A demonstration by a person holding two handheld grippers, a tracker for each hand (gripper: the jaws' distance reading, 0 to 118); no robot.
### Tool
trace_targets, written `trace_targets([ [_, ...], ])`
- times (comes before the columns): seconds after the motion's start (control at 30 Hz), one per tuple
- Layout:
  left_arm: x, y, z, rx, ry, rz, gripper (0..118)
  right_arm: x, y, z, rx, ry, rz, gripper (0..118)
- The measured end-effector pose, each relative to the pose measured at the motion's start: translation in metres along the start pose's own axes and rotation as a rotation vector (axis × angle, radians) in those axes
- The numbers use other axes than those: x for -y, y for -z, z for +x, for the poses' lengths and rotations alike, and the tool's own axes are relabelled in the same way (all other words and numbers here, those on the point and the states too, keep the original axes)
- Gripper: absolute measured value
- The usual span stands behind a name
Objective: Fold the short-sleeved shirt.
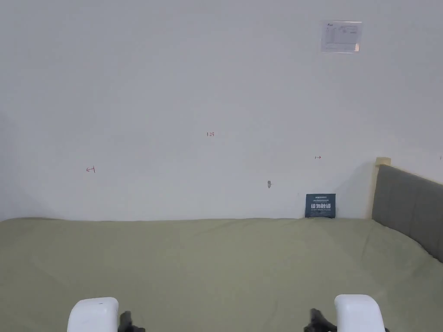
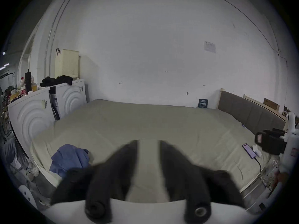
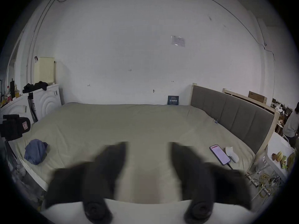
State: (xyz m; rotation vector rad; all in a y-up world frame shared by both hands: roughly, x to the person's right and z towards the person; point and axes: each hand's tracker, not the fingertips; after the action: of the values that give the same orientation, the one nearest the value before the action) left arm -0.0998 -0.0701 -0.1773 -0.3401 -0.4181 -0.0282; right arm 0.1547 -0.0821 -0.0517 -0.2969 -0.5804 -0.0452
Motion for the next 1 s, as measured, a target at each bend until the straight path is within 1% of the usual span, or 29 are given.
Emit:
trace_targets([
  [0.03,0.000,0.001,0.000,0.001,-0.007,-0.005,85,0.000,0.001,0.000,0.002,-0.002,-0.006,91],
  [0.07,0.000,0.002,0.000,-0.004,-0.015,-0.018,98,0.001,0.002,-0.001,0.005,-0.006,-0.009,91],
  [0.13,0.003,0.001,-0.004,-0.005,-0.016,-0.009,99,0.002,0.000,0.000,0.015,-0.010,0.004,91],
  [0.23,0.006,-0.002,-0.003,-0.018,0.014,-0.006,99,0.003,-0.001,0.004,0.002,0.007,0.012,91],
  [0.3,0.011,-0.003,-0.005,-0.036,0.031,-0.005,103,0.005,-0.002,0.006,0.000,0.010,0.018,91],
  [0.37,0.013,-0.004,-0.007,-0.038,0.023,-0.006,108,0.008,-0.003,0.008,-0.026,0.014,0.033,91],
  [0.5,0.016,-0.005,-0.012,-0.044,-0.015,-0.001,109,0.011,-0.009,0.001,-0.023,-0.042,0.062,91],
  [0.57,0.018,-0.007,-0.016,-0.044,-0.028,0.026,109,0.014,-0.012,-0.001,-0.021,-0.056,0.073,91],
  [0.63,0.021,-0.013,-0.019,-0.014,-0.040,0.072,109,0.021,-0.016,-0.004,0.033,-0.061,0.118,91],
  [0.7,0.026,-0.015,-0.020,-0.017,-0.037,0.102,111,0.030,-0.021,-0.005,0.058,-0.032,0.174,91],
  [0.83,0.036,-0.011,-0.018,-0.018,-0.024,0.107,113,0.037,-0.023,-0.005,0.004,0.015,0.150,91],
  [0.93,0.044,-0.007,-0.012,-0.044,-0.015,0.104,113,0.044,-0.022,-0.007,-0.049,-0.009,0.150,91],
  [1.0,0.046,-0.005,-0.011,-0.034,-0.021,0.101,113,0.047,-0.022,-0.010,-0.057,-0.032,0.162,91],
])
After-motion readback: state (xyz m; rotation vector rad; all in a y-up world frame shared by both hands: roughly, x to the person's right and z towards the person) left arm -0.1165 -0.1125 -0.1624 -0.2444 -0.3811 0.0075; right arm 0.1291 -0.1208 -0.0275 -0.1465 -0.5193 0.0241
